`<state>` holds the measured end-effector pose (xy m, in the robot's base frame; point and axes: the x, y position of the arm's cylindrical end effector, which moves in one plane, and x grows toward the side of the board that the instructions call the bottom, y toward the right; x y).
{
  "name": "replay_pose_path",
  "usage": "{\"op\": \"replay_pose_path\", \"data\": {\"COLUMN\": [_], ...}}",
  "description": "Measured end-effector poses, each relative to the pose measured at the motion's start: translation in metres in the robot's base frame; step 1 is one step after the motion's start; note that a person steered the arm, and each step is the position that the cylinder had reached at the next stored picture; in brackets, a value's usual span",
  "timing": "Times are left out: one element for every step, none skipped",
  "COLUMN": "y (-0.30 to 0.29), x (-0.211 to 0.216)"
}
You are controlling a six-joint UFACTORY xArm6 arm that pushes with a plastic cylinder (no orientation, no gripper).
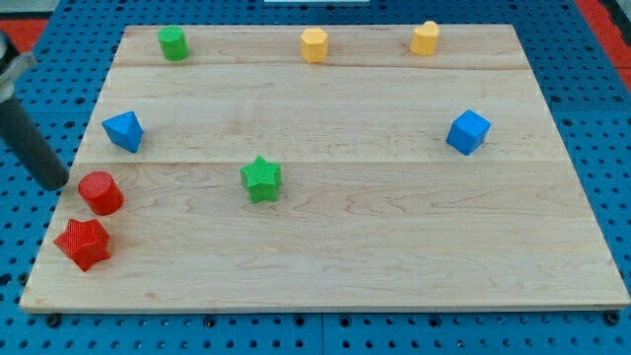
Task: Keep red circle at bottom center
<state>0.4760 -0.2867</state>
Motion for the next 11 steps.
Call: {"op": "replay_pose_path", "data": {"y": [0.037, 0.086, 0.145, 0.192, 0.229, 0.200, 0.179, 0.180, 0.243, 0.307, 0.359], "x": [0.015, 0.037, 0.039, 0.046, 0.056, 0.045, 0.060, 0.078, 0.084, 0.084, 0.084]}}
